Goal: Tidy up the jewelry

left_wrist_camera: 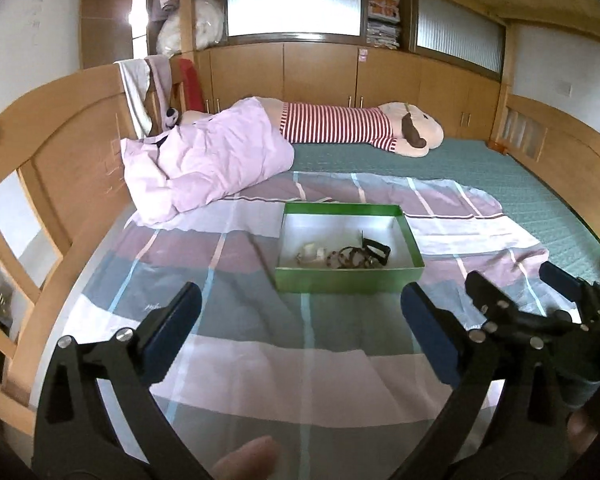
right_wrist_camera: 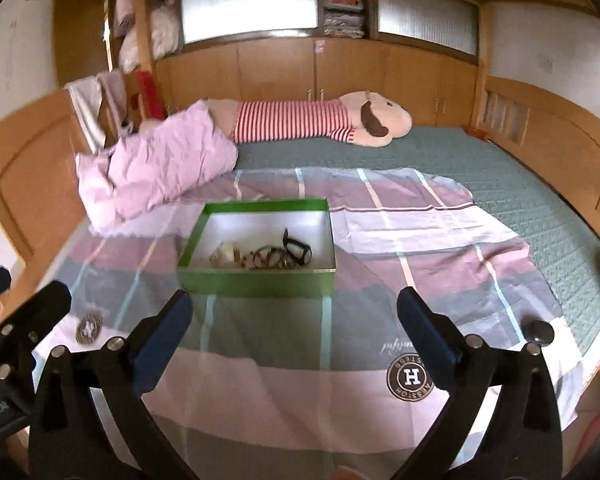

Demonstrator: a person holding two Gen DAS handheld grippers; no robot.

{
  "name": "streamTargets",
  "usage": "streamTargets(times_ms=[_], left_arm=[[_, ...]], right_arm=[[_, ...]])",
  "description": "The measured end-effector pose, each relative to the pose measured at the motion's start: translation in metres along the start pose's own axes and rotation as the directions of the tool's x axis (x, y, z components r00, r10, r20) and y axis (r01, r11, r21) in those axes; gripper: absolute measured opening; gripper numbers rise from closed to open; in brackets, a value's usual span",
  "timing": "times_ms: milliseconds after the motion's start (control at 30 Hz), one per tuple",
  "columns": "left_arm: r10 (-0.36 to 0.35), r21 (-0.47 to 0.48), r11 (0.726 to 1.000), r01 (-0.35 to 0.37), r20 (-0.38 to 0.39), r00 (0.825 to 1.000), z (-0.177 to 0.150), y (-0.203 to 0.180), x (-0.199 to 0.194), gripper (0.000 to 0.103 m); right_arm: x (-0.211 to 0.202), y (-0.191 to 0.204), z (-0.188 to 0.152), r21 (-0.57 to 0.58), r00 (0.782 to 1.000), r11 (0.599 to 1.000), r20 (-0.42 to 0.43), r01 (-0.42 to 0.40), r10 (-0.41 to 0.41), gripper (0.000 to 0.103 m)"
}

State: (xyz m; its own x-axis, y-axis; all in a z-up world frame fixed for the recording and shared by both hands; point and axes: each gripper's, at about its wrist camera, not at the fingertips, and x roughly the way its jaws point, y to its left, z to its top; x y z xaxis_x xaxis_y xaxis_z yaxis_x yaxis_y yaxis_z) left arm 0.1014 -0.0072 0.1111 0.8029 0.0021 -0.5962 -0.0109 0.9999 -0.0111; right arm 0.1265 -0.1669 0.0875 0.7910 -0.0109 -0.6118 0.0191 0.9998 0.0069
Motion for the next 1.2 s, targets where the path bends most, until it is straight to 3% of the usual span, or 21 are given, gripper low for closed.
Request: streamTargets(times_ms=[133,267,600,1200], left_arm=[[0.017,0.025,1.000,-0.017,-0.009,1.000,-0.010,-0.003,0.007,0.099],[-0.009,0.005,1.000,0.009,-0.027,1.000,-0.015,0.002,0.012,0.099],[-0.019,0.003,1.000,0.019,0.001,1.000,-0.011,0.011,0.008,0.099],[-0.043,0.003,0.999,0.043,-0.026,0.999,-0.009,0.011,0.013,0.099]], right_arm=[[-0.001,-0.003,-0.002,-0.005,0.999,1.000,0.024,0.028,-0.028,0.100],[-0.006,-0.007,0.000,-0.008,0.999,1.000,0.031,0.017,-0.017,0.100],[-0.017,-0.015,0.005,-0.004,0.999,1.000,0.031,-0.017,0.017,0.100],[-0.020,-0.013,0.001,-0.019,0.999,1.000,0.021,-0.025,0.025,0.100]])
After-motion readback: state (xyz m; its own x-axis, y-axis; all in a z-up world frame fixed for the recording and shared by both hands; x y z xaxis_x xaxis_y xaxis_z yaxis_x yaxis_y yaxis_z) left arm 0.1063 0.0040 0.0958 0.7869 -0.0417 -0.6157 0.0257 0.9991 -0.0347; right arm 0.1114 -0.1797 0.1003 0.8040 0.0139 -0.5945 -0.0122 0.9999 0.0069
